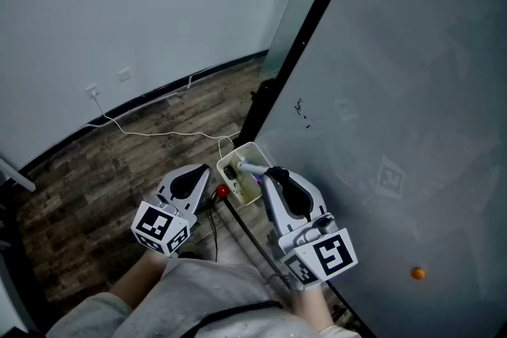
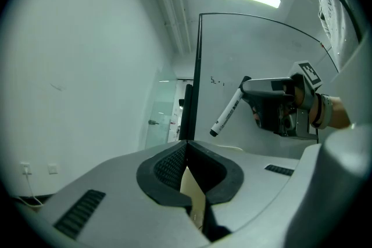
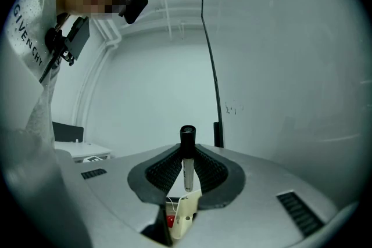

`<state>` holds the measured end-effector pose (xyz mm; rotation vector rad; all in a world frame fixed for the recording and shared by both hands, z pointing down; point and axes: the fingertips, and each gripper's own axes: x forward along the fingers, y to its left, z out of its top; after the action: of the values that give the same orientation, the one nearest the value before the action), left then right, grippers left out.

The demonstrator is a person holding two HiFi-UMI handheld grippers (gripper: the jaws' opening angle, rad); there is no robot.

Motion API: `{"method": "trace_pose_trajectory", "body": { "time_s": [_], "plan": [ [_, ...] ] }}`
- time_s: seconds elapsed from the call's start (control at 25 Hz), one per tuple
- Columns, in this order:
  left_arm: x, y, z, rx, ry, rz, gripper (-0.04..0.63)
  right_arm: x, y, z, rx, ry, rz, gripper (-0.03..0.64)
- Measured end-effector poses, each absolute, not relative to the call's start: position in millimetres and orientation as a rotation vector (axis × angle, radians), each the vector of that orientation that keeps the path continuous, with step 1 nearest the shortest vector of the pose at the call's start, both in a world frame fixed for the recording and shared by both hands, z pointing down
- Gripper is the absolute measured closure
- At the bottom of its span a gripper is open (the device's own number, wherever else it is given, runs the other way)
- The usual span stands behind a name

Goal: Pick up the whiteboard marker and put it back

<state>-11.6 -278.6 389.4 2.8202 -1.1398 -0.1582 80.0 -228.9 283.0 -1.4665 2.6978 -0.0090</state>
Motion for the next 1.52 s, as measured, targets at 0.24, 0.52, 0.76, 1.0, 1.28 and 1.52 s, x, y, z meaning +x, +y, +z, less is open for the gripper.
{"method": "trace_pose_trajectory", "body": {
  "time_s": [0.24, 0.52, 0.76, 1.0, 1.28, 1.52],
  "plan": [
    [-9, -279, 386, 2.819, -1.143, -0.154, 0.580, 81, -229, 283, -1.467, 2.695, -0.005, 0.540],
    [-5, -279, 389, 2.839, -1.121, -0.148, 0.580, 83, -230, 284, -1.464, 2.690, -0.025, 0.540],
    [-4, -279, 389, 2.835, -1.117, -0.144, 0.581, 82, -230, 284, -1.460, 2.694, -0.025, 0.540],
    [-4, -279, 386, 2.831, -1.118, -0.142, 0.580, 84, -230, 285, -1.473, 2.692, -0.038, 0.540],
    [-5, -280, 391, 2.817, -1.111, -0.134, 0.580, 84, -231, 296, -1.486, 2.695, -0.072, 0.540],
    [-6, -281, 402, 2.799, -1.099, -0.118, 0.580, 82, -231, 314, -1.505, 2.702, -0.114, 0.540]
  ]
}}
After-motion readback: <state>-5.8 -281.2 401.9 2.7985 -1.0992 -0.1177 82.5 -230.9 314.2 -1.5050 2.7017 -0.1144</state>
